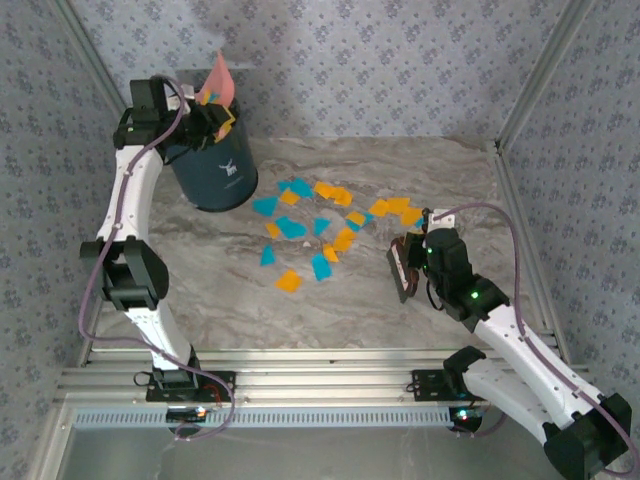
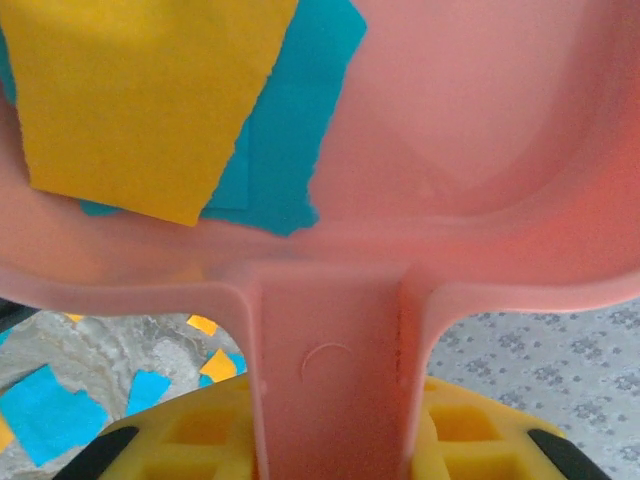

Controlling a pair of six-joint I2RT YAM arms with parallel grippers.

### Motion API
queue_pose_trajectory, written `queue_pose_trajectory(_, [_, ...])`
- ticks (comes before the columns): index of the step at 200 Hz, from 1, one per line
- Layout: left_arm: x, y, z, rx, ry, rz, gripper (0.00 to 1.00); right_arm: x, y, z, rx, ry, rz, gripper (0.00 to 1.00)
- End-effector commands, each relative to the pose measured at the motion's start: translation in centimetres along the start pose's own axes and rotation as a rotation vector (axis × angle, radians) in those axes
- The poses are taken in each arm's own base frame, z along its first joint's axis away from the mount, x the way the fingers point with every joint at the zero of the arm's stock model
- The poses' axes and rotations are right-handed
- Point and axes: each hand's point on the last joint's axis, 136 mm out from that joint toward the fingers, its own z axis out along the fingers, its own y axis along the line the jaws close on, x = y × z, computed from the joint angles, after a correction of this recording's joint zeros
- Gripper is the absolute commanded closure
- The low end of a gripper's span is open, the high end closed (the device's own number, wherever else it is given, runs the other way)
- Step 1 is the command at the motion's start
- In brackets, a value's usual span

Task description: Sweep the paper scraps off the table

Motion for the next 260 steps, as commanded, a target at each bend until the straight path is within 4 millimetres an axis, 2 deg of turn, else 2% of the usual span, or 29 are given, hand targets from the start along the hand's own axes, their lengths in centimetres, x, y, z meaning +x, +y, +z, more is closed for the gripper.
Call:
queue_pose_trajectory(1, [-0.7,-1.3,0.1,0.071,-0.002,-0.039,1.00,-0.8,0.0,-0.4,-0.012,-0.033,0.031,1.00])
queue_pose_trajectory(5, [-0.7,-1.5,0.0,0.075,-0.005,-0.039,1.00,-0.8,0.0,-0.4,-0.011,-0.033,0.033,1.00])
queue_pose_trajectory(7, [-0.5,-0.8,0.4,0.066,0.003,-0.053,1.00,-0.8,0.0,-0.4,-0.010,-0.033,0.033,1.00])
queue_pose_trajectory(12, [-0.5,-0.6,0.5,0.065,0.005,-0.061,1.00,-0.8,0.0,-0.4,-0.010,-0.034,0.034,1.00])
queue_pose_trajectory(92, [-0.9,-1.0,1.2,0.156,0.000,-0.190,1.00,-0.5,-0.2,-0.2,-0.006,-0.030,0.040,1.00])
queue_pose_trajectory(170, [-1.1,-2.7,0.7,0.263,-0.007,-0.238,1.00,-0.3,-0.3,0.0,-0.004,-0.027,0.045,1.00])
queue_pose_trajectory(260, [-1.1,-4.9,-0.9,0.406,-0.039,-0.287,1.00,-0.3,-0.3,0.0,-0.003,-0.026,0.050,1.00])
